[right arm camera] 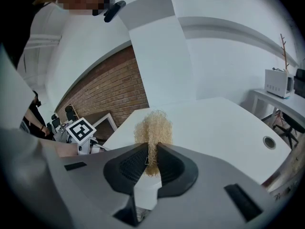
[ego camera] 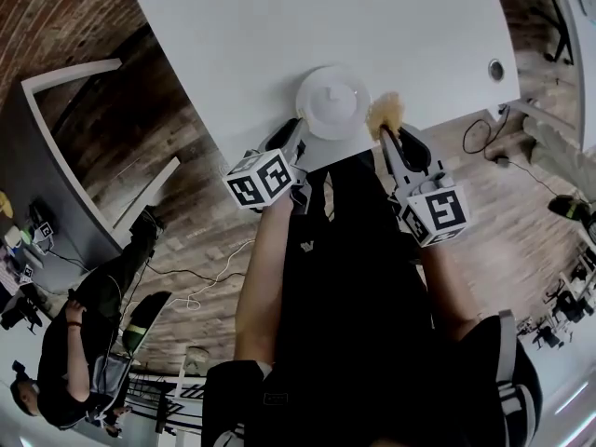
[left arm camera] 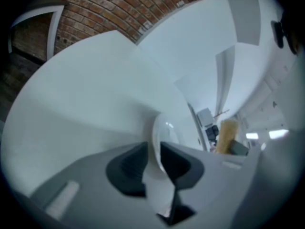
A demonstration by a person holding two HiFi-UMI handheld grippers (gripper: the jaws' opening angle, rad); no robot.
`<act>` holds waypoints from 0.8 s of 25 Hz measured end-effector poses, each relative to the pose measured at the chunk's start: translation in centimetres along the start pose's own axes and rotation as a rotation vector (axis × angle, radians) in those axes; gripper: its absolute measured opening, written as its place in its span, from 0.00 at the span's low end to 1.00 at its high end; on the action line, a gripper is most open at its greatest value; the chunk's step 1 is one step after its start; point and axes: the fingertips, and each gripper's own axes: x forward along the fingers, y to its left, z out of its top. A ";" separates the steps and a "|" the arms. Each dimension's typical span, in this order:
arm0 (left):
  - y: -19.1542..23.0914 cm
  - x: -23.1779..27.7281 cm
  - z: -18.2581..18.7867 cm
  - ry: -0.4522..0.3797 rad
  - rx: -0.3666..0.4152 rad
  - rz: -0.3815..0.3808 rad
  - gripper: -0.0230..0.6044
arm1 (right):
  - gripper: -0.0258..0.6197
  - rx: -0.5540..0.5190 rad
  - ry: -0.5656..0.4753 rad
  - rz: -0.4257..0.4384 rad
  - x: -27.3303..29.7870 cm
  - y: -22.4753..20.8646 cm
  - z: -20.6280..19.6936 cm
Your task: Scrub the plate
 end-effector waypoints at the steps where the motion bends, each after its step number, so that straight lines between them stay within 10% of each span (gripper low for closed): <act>1: -0.2 0.2 0.0 0.005 0.003 -0.002 0.16 | 0.11 -0.010 0.009 -0.007 0.1 -0.2 -0.3; 20: -0.1 0.4 -0.5 -0.053 -0.163 0.035 0.08 | 0.11 -0.107 0.249 -0.067 4.1 -2.5 -8.1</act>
